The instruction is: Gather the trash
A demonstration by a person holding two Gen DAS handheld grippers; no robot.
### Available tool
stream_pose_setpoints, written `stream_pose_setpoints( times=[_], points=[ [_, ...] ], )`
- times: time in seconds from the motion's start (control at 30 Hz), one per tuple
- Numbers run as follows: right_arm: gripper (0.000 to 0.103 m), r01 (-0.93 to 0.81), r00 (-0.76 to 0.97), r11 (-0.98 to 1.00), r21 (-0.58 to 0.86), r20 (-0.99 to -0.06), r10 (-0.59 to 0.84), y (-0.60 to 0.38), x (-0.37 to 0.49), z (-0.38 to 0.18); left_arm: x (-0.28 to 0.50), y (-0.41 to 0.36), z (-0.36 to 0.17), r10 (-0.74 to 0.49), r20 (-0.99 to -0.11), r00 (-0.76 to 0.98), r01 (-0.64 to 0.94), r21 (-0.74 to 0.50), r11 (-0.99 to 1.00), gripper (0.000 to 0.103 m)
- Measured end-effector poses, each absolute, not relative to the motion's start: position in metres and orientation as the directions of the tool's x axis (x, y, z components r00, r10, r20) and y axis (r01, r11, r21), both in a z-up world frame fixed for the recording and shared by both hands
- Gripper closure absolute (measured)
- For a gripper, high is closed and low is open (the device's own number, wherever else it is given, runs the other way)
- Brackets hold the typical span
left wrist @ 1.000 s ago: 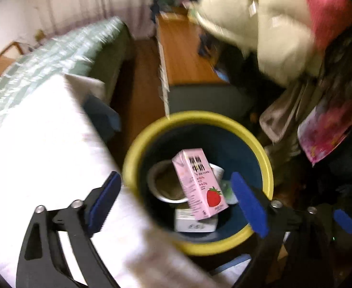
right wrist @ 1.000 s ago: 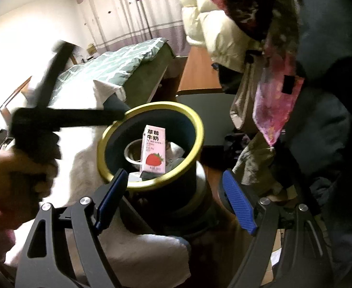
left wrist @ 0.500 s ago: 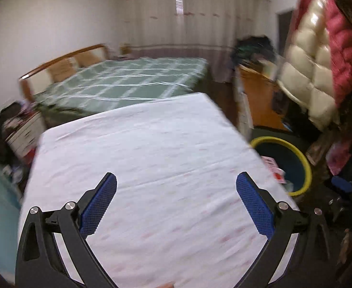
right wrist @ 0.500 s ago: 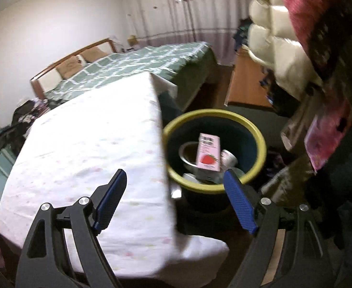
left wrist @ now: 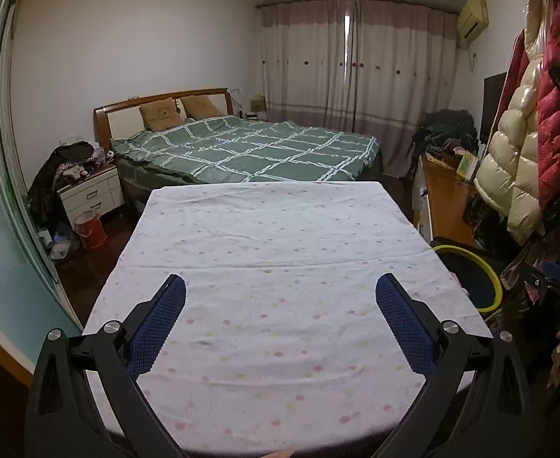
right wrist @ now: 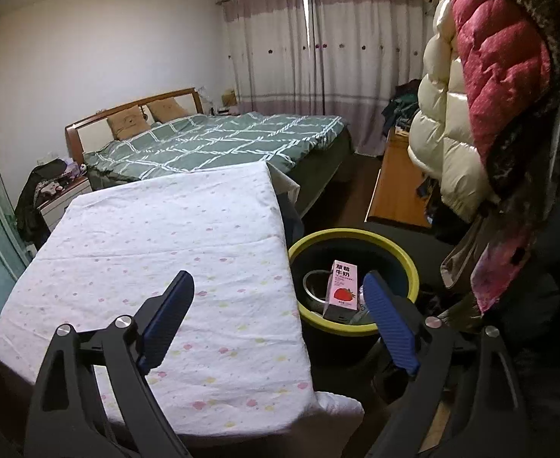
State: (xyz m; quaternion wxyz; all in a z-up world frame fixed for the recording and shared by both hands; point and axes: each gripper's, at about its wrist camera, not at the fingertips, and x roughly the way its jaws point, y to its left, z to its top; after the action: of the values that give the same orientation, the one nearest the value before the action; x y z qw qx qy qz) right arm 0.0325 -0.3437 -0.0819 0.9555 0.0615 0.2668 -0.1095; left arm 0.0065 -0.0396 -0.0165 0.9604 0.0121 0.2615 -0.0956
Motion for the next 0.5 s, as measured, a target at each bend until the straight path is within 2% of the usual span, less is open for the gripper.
stream_pose_setpoints(
  times=[0.27,0.5],
  points=[
    [0.014,0.223,0.845,0.973,0.055,-0.508,-0.165,-0.338,0.021,-0.077,-0.017,-0.031,-0.011,-0.157,-0.465,0.871,0.163,-0.028,0.986,0.005],
    [0.014,0.228,0.844,0.971,0.069,-0.510,-0.162,-0.340,0.021,-0.077,-0.014,-0.027,-0.014,-0.156,-0.482,0.862,0.153,-0.046,0.987,0.005]
  ],
)
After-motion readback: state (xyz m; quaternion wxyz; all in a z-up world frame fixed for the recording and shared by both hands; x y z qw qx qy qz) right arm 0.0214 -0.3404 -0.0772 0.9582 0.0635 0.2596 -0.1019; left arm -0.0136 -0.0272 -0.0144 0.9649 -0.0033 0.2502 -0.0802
